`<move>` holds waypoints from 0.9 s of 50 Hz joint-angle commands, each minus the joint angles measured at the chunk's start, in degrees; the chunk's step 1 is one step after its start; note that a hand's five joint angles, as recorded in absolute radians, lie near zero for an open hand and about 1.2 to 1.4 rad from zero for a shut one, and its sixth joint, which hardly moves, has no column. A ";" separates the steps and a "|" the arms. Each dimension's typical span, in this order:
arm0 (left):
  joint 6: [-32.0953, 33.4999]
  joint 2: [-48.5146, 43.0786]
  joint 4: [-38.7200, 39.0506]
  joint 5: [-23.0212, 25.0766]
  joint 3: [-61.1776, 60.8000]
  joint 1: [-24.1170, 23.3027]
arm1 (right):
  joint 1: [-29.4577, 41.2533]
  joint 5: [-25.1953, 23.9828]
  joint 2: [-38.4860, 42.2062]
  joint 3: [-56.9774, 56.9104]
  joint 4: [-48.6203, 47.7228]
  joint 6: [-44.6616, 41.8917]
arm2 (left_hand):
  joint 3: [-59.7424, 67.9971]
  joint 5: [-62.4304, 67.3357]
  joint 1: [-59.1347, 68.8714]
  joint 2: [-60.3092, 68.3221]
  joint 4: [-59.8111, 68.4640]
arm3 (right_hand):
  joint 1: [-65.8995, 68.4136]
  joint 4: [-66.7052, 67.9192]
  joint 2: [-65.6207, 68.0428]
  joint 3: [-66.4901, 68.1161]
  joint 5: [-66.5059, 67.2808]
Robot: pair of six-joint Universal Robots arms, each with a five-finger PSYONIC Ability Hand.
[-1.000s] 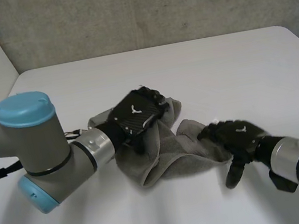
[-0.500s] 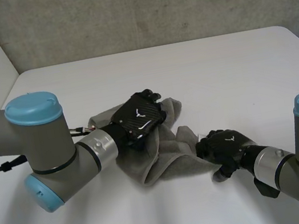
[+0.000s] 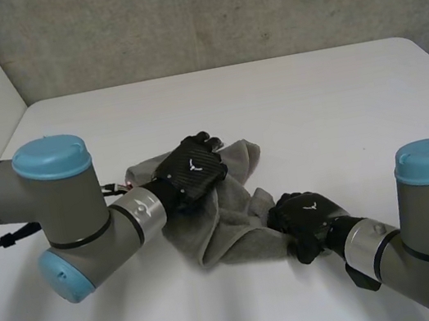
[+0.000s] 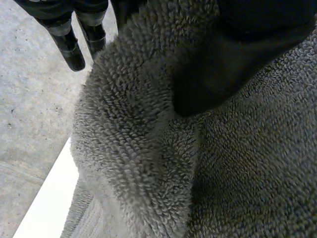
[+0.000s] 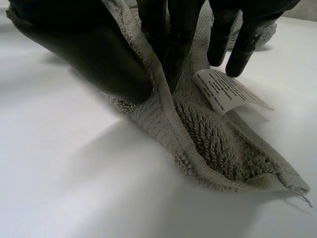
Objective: Fold the towel.
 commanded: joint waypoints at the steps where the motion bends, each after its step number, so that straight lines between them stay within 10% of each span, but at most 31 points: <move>1: -0.29 2.87 -0.03 -1.84 1.13 1.05 | -0.63 -2.28 -1.00 -3.30 0.71 -0.17 | -2.97 4.78 6.16 4.98 -3.36 | 4.54 -4.37 5.28 -2.49 3.50; 8: -1.70 3.14 4.02 -9.85 12.47 1.58 | -1.33 -2.55 -2.15 -21.78 6.52 0.01 | -2.97 4.78 6.16 4.98 -3.36 | 4.54 -4.37 5.28 -2.49 3.50; 16: -20.16 13.95 20.01 -21.98 17.84 3.33 | -3.18 -0.18 -12.96 -43.75 5.73 -0.87 | -2.97 4.78 6.16 4.98 -3.36 | 4.54 -4.37 5.28 -2.49 3.50; 23: -32.55 25.99 25.55 -19.26 1.79 9.57 | -5.20 0.00 -21.30 -31.66 -4.38 -2.35 | -2.97 4.78 6.16 4.98 -3.36 | 4.54 -4.37 5.28 -2.49 3.50; 45: -24.22 19.50 22.39 -14.24 -30.42 9.40 | -5.02 -2.12 -11.13 -0.07 4.13 -25.74 | -2.97 4.78 6.16 4.98 -3.36 | 4.54 -4.37 5.28 -2.49 3.50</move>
